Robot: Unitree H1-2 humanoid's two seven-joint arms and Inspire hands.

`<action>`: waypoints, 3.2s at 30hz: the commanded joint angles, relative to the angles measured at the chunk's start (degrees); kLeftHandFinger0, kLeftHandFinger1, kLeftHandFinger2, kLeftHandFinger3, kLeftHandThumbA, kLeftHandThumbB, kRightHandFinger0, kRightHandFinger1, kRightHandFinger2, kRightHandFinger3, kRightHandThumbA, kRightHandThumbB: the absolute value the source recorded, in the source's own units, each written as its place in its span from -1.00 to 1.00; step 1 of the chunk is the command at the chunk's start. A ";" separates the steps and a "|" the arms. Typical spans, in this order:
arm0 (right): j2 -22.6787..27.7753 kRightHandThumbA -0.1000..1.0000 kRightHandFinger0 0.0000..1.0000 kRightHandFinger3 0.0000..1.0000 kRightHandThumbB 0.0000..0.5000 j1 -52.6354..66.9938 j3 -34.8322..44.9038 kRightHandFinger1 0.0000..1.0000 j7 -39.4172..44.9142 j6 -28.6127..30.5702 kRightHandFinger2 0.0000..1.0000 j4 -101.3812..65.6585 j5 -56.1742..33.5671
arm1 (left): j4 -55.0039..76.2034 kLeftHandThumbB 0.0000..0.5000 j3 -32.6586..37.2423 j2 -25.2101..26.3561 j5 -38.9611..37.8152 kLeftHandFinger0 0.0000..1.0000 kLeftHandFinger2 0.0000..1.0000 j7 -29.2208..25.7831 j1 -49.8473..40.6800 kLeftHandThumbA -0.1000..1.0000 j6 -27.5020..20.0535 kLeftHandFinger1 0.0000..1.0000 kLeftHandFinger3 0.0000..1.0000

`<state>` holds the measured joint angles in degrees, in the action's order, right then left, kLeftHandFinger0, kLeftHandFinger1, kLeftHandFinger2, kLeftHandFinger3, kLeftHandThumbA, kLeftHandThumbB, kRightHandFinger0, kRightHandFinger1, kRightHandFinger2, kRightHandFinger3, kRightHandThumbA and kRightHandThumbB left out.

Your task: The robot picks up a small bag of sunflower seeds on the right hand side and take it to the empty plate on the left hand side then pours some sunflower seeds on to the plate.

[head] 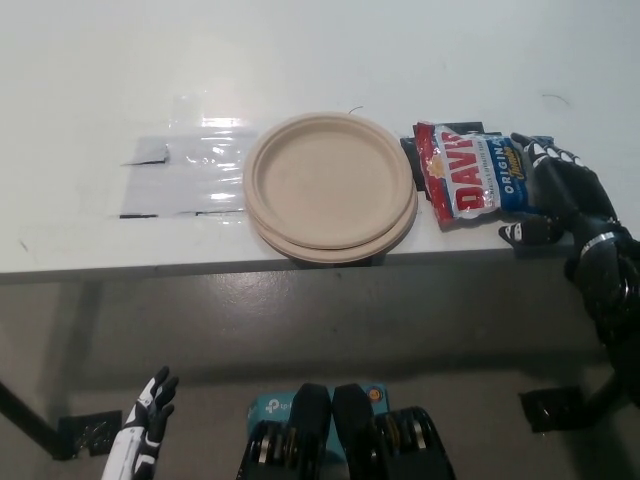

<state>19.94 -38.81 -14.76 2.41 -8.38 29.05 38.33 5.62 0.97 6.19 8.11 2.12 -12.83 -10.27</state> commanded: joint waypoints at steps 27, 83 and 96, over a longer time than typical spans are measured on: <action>-3.58 0.03 1.00 1.00 1.00 -23.05 -7.52 1.00 -14.56 4.19 1.00 42.05 2.47 | 1.20 -0.98 0.05 0.80 -4.24 1.00 1.00 1.00 -2.65 1.00 -3.82 1.00 1.00; -2.82 -0.39 -1.00 -0.01 -1.00 -31.50 -18.70 -0.80 -22.63 27.22 -0.21 46.43 3.02 | 0.19 -1.00 -1.39 2.09 -4.77 1.00 1.00 0.50 -0.30 1.00 -4.09 1.00 1.00; -5.24 0.01 -0.69 -0.38 -1.00 -35.25 -28.70 -0.68 -26.16 26.02 -0.33 45.61 9.70 | 1.06 -1.00 -1.23 2.14 -5.21 1.00 1.00 0.96 -0.28 1.00 -2.56 1.00 1.00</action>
<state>14.79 -69.66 -42.12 -18.78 16.85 76.31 44.93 5.36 -0.11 7.54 3.63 2.32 -12.67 -12.24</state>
